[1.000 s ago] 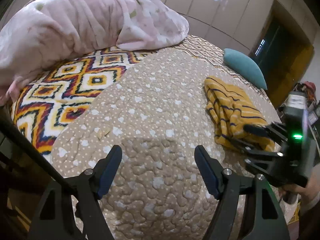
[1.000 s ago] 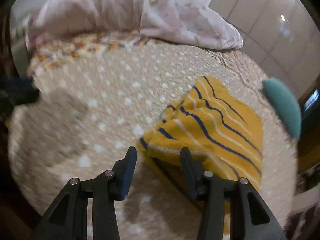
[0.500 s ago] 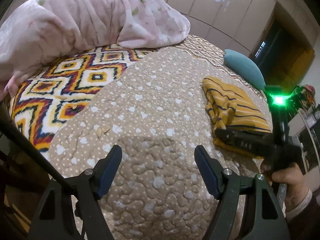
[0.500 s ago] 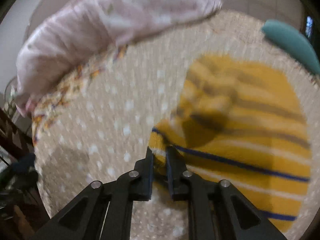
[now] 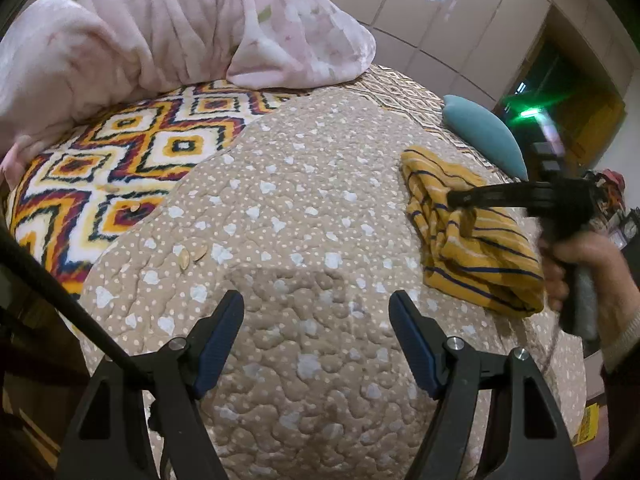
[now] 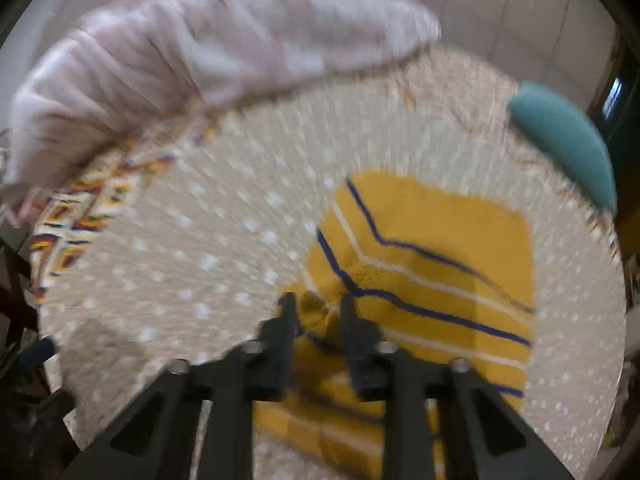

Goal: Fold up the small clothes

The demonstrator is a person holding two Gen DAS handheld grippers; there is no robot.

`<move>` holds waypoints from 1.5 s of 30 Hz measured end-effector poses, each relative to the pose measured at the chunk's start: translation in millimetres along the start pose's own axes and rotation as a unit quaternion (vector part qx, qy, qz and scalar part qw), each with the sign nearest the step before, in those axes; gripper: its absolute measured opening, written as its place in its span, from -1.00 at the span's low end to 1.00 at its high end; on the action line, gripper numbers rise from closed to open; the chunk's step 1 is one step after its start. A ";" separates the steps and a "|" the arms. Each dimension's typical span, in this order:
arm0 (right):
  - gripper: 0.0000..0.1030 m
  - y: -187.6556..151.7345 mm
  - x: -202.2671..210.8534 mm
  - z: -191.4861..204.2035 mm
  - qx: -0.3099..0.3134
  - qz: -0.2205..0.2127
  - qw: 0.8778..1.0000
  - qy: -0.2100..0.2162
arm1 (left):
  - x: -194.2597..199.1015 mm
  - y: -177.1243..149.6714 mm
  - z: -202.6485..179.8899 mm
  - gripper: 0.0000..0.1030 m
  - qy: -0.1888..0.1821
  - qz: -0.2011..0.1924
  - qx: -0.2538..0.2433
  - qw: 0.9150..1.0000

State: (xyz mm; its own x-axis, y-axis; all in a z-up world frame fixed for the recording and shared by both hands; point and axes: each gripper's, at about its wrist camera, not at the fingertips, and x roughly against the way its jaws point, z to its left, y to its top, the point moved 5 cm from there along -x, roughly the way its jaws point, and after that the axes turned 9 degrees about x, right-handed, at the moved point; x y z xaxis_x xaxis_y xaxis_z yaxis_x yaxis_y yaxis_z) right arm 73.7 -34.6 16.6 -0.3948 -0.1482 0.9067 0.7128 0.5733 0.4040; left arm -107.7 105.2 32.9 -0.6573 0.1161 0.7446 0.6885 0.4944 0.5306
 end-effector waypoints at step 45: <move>0.29 -275.8 76.9 -136.6 -0.185 -0.057 0.970 -0.145 | -53.8 -79.9 -125.8 0.53 0.091 0.060 -0.183 0.977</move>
State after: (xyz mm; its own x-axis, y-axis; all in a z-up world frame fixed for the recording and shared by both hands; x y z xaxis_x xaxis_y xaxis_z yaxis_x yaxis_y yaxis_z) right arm -74.1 -314.2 -8.6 -0.5917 0.0703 0.8031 0.7929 0.2308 0.5640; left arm -88.8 -48.9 1.3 -0.5230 -0.0167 0.8522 0.8426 0.1410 0.5198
